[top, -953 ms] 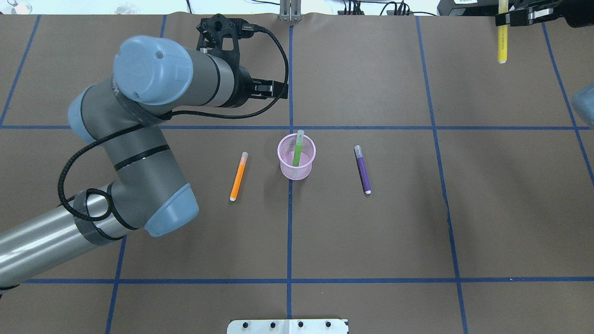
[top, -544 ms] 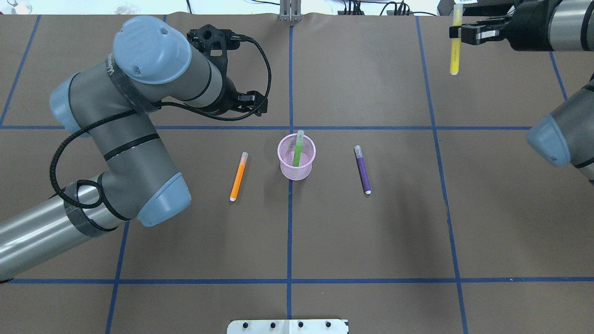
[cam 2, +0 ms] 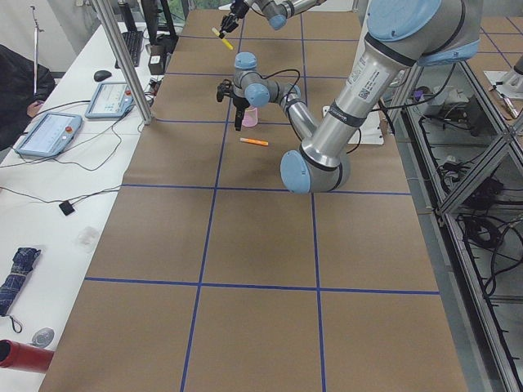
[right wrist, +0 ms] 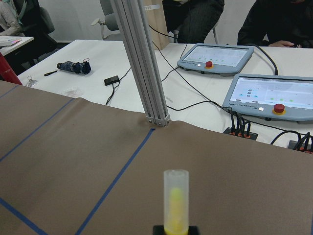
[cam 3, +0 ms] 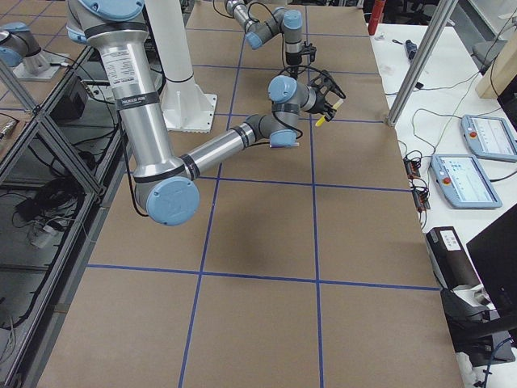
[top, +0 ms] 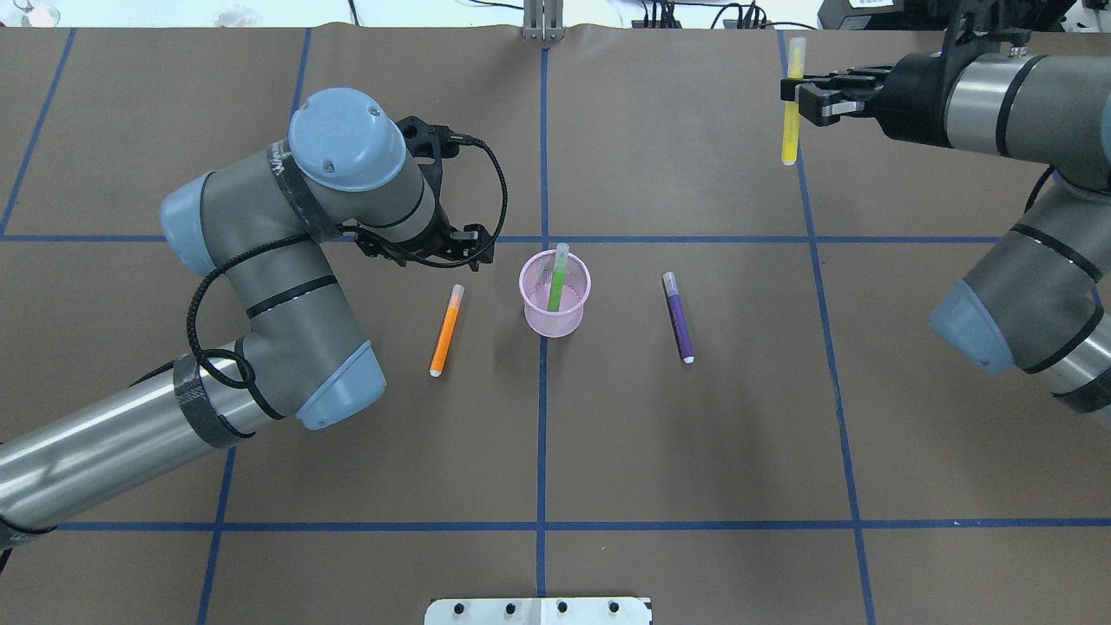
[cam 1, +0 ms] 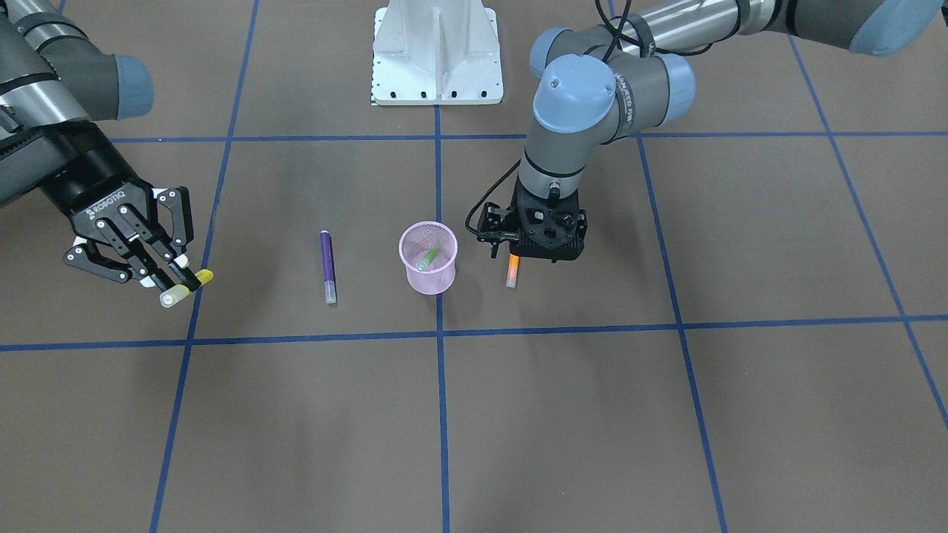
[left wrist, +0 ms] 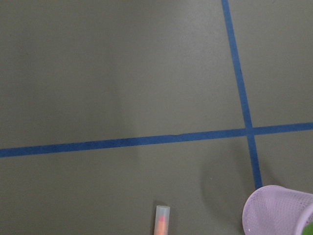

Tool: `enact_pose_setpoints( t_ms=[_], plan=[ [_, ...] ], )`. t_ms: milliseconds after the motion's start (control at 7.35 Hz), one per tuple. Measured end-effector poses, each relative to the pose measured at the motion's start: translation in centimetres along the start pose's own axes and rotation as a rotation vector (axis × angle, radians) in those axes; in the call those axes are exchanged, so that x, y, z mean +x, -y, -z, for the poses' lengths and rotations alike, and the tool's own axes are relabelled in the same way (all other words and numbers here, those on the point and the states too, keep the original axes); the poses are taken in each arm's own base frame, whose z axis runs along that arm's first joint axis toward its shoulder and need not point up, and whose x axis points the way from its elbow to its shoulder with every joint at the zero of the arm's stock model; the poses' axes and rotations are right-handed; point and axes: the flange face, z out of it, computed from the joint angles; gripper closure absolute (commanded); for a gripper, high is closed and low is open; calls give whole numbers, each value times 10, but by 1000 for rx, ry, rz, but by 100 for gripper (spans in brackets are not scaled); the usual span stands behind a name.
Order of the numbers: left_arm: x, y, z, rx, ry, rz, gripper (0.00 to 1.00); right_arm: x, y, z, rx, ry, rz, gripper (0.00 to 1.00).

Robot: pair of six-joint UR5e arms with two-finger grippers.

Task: Collect pens into pen holder
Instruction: 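Lower the left gripper onto the orange marker and grasp it while the right arm advances, then lift the orange marker with the left gripper, moving it away from the cup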

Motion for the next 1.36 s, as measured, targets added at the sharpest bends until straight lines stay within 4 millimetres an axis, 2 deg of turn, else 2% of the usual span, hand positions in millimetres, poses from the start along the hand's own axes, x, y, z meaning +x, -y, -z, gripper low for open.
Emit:
enact_pose_setpoints(
  t_ms=[272, 408, 1089, 1361],
  plan=[
    [1, -6, -40, -28, 9, -12, 7, -18, -6, -4, 32, -4, 7, 100],
    [3, -9, -54, -41, 15, -23, 10, -27, -9, -6, 44, -6, 9, 100],
    [6, -16, -65, -90, 8, -36, 33, -39, -13, -11, 54, -2, 12, 100],
    [6, -17, -67, -106, 5, -34, 38, -40, -13, -12, 54, 0, 12, 100]
  ],
)
